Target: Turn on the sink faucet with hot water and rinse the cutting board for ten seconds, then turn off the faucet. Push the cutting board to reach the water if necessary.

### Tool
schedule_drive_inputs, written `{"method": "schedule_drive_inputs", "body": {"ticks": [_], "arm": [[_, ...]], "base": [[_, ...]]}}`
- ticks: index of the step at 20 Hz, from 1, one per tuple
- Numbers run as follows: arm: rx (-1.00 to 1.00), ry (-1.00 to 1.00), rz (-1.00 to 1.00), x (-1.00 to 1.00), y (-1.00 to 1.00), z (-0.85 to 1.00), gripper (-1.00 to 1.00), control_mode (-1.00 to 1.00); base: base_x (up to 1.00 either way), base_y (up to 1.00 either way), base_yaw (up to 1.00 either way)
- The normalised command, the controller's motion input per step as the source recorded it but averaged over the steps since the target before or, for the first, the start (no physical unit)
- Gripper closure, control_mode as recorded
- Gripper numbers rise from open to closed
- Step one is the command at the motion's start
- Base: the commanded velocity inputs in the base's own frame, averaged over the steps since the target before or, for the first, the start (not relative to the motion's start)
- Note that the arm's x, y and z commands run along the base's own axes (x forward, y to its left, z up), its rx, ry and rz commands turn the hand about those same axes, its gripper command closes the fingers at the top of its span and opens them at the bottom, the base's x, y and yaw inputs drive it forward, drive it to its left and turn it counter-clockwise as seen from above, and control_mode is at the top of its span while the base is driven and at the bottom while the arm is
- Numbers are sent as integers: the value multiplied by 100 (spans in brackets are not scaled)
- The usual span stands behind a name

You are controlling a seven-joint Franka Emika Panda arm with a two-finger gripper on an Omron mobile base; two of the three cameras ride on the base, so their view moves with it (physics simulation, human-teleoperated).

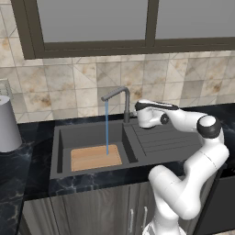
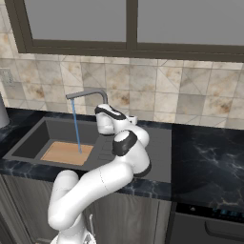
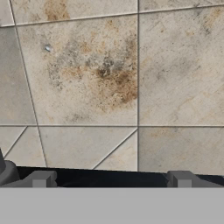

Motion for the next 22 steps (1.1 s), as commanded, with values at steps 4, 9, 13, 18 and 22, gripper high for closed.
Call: {"method": "schedule_drive_inputs", "body": {"ticks": [4,9,13,18,22], "arm": [[0,0,0,0,0,0,-100,-100],[0,0,0,0,0,0,-100,-100],[0,0,0,0,0,0,-100,-100],[0,0,0,0,0,0,-100,-100],[0,0,0,0,0,0,-100,-100]], "base": [[0,0,0],[0,0,0],[0,0,0],[0,0,0],[0,0,0]]}}
